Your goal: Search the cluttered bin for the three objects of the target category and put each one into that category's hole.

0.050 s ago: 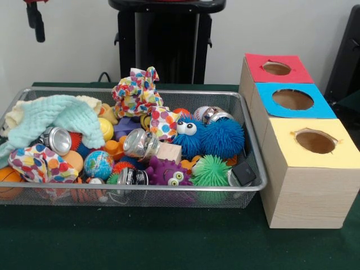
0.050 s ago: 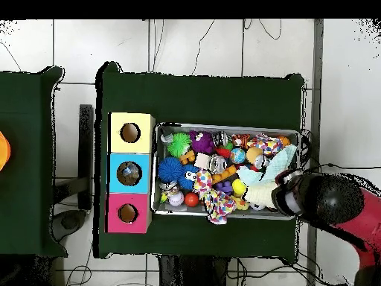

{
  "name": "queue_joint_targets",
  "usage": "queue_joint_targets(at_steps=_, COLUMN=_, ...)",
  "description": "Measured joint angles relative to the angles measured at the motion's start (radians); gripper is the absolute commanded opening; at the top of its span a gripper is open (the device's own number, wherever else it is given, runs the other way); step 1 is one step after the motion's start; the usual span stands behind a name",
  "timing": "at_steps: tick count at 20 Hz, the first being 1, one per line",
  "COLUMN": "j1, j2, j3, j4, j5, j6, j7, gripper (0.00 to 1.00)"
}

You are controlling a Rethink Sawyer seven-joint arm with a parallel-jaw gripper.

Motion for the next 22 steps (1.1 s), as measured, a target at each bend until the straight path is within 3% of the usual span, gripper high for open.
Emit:
queue_joint_targets(at_steps=7, j1=0.034, j2=0.009, j3=0.006, j4=0.008, j5=0.000, j6=-0.066, j7=0.000, gripper=1.00)
queue_joint_targets(at_steps=22, j1=0.129, j2=0.009, j3=0.006, j4=0.013, j5=-0.001, j6=-0.069, j7=0.000, gripper=1.00)
